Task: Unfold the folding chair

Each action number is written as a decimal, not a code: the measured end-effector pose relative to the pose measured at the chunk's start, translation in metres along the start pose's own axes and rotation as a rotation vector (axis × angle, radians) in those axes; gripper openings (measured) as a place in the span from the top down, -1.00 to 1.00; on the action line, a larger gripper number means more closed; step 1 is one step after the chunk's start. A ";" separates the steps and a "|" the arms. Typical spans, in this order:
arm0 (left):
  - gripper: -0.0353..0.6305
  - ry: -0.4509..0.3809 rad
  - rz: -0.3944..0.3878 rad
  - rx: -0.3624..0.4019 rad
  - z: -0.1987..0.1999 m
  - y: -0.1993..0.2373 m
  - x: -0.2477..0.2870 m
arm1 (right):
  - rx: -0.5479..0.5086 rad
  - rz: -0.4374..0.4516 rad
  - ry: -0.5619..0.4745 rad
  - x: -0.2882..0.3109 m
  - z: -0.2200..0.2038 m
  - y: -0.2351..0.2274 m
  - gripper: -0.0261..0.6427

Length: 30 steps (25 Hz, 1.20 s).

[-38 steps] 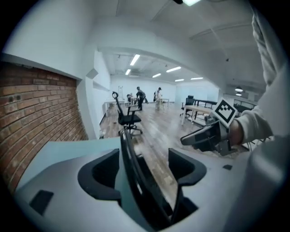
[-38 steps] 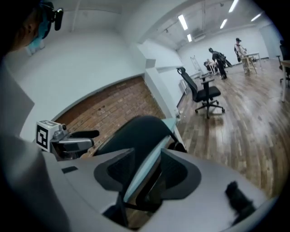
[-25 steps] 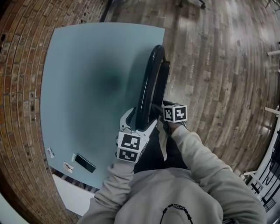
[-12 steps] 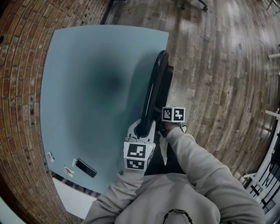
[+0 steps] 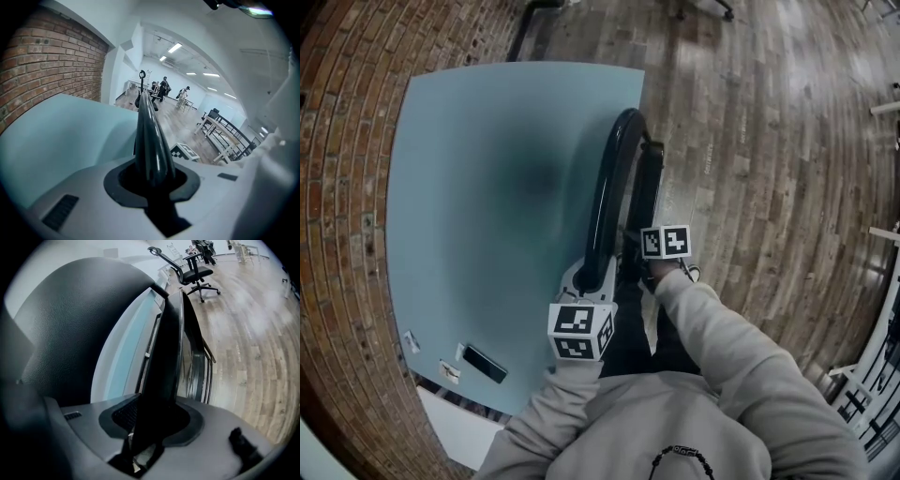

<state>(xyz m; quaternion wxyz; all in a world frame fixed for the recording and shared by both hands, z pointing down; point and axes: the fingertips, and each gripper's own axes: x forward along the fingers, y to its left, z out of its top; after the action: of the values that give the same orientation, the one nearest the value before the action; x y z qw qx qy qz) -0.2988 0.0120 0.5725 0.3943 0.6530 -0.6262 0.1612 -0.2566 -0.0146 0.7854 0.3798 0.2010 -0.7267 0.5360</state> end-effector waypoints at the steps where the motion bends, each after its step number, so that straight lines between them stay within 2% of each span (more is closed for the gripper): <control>1: 0.65 0.002 0.000 -0.004 0.000 0.000 0.000 | 0.003 0.005 0.003 -0.005 -0.001 -0.005 0.49; 6: 0.66 0.005 -0.016 -0.020 -0.002 -0.018 0.007 | 0.055 0.072 0.004 -0.039 -0.008 -0.043 0.52; 12: 0.66 -0.007 -0.047 -0.044 -0.011 -0.046 0.021 | 0.093 0.173 0.024 -0.085 -0.026 -0.113 0.51; 15: 0.66 -0.004 -0.067 -0.060 -0.019 -0.053 0.030 | 0.116 0.241 0.019 -0.104 -0.038 -0.155 0.51; 19: 0.66 -0.020 -0.089 -0.074 -0.026 -0.069 0.042 | 0.095 0.329 -0.034 -0.124 -0.047 -0.203 0.50; 30: 0.66 -0.028 -0.138 -0.126 -0.062 -0.095 0.088 | 0.112 0.619 -0.065 -0.142 -0.079 -0.340 0.50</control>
<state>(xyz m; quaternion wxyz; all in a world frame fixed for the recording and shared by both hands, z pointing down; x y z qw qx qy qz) -0.1765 -0.0135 0.6446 0.4361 0.6708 -0.5938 0.0848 0.0970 -0.0748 0.8998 0.1638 0.0081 -0.7343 0.6588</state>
